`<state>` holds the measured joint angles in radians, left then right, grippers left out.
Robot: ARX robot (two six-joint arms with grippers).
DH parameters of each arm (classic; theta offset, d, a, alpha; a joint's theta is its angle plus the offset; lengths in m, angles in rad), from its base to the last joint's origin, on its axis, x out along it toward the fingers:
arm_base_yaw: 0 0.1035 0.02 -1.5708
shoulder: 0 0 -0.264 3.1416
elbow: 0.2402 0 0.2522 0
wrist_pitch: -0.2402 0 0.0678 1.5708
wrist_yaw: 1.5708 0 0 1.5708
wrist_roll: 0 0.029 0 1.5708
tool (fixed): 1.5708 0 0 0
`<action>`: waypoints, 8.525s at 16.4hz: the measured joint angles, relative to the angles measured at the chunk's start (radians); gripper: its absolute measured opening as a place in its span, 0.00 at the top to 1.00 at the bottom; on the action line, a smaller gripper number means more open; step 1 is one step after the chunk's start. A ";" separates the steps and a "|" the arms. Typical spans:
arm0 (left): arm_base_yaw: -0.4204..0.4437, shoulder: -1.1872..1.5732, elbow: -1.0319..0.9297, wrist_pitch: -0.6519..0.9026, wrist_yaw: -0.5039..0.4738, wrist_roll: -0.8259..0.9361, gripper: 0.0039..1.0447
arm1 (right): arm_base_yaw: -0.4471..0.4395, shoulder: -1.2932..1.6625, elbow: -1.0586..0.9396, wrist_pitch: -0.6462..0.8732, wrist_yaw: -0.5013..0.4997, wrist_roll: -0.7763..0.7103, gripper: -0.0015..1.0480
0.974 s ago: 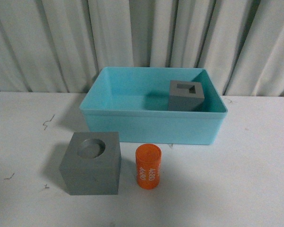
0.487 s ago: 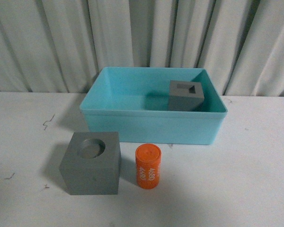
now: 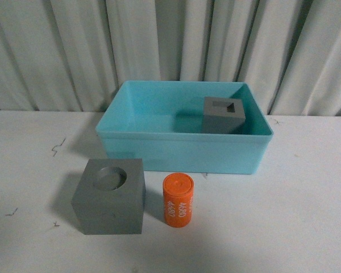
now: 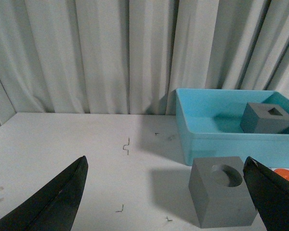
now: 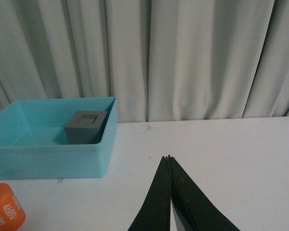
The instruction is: Place gray and orange parts in blue box
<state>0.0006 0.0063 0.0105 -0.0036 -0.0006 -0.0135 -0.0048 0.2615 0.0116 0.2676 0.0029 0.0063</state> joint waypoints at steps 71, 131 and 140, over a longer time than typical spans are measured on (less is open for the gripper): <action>-0.252 1.488 0.984 -0.051 0.046 -0.148 0.81 | 0.000 -0.258 0.000 -0.271 -0.003 -0.003 0.06; -0.001 0.000 0.000 0.000 0.000 0.003 0.99 | 0.005 -0.258 0.000 -0.271 -0.003 -0.003 0.06; -0.001 0.000 0.000 0.000 0.000 0.002 0.38 | 0.005 -0.258 0.000 -0.271 -0.003 -0.003 0.06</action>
<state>-0.0002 0.0067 0.0105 -0.0036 -0.0010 -0.0113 -0.0002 0.0036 0.0120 -0.0036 -0.0002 0.0029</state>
